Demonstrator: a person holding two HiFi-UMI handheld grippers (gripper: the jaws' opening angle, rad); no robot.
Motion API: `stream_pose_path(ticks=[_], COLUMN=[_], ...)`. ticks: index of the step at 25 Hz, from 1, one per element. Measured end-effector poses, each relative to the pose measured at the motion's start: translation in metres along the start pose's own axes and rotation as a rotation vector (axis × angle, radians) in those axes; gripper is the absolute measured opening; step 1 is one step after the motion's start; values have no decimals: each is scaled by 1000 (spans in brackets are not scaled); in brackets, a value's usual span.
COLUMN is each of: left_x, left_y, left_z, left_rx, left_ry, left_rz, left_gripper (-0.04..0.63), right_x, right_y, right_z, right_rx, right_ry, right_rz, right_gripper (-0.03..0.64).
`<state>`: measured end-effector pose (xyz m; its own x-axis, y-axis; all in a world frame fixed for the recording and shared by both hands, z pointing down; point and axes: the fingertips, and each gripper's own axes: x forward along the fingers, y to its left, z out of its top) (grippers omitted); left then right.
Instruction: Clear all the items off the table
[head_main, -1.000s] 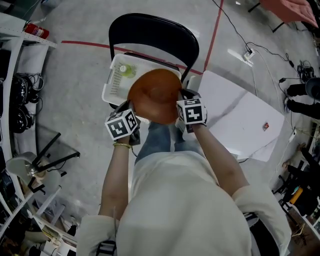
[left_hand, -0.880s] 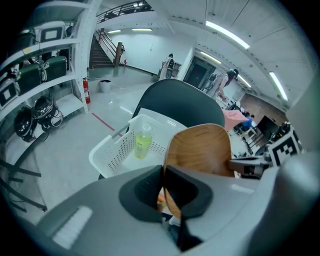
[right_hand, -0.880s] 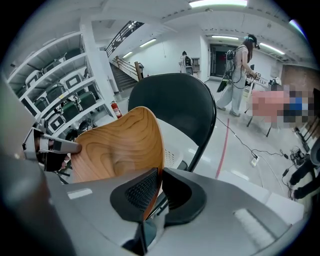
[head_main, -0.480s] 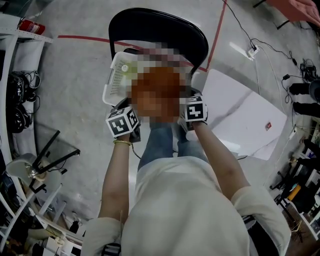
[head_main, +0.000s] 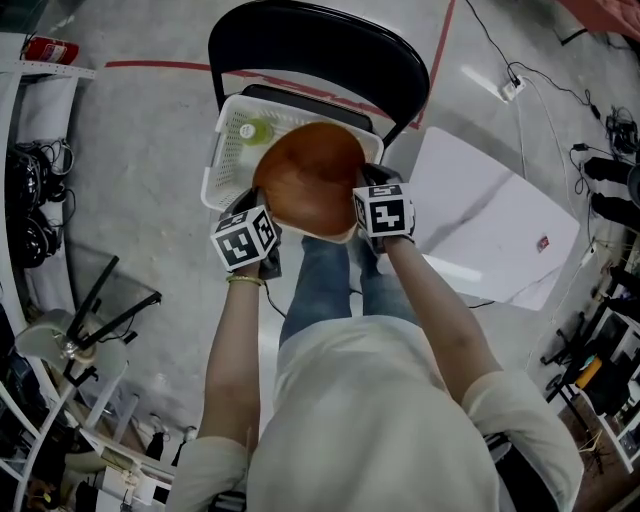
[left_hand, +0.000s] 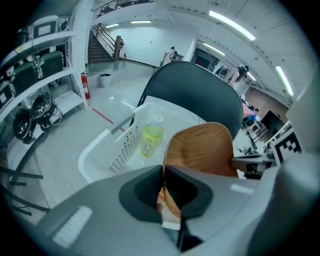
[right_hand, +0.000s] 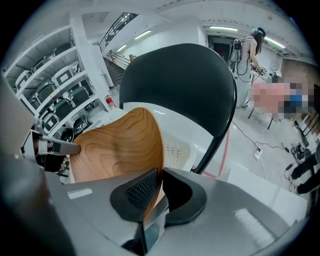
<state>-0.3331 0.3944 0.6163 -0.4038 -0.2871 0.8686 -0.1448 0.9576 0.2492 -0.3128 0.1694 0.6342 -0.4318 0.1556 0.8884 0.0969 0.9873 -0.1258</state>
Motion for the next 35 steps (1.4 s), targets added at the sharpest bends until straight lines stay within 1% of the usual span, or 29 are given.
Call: stream_pose_path(ticks=[9, 10, 12, 13, 15, 21, 29, 31, 33, 35], left_x=[9, 10, 12, 13, 14, 15, 11, 9, 6, 3], left_y=[12, 9, 5, 4, 4, -1, 0, 1, -1, -1], left_z=[-4, -5, -7, -7, -5, -3, -2, -2, -1, 1], left_rx=[-10, -10, -11, -10, -7, -1, 6, 11, 18, 20], left_ry=[11, 12, 16, 14, 5, 3, -5, -9, -17, -24], left_rz=[29, 21, 5, 3, 5, -6, -4, -2, -3, 1], left_gripper=[31, 50, 126, 147, 147, 147, 143, 125, 89, 51], right_x=[10, 10, 9, 9, 10, 11, 8, 5, 3, -1], right_y=[8, 7, 7, 9, 14, 21, 22, 23, 23, 23], right_z=[0, 0, 0, 1, 3, 4, 5, 6, 7, 6], right_rx=[-32, -38, -46, -49, -59, -76, -80, -85, -86, -91], right_ry=[20, 21, 16, 11, 5, 1, -7, -14, -20, -21], right_rz=[4, 1, -3, 0, 12, 29, 26, 25, 20, 14], right_gripper=[28, 29, 33, 41, 54, 58, 56, 38, 3, 0])
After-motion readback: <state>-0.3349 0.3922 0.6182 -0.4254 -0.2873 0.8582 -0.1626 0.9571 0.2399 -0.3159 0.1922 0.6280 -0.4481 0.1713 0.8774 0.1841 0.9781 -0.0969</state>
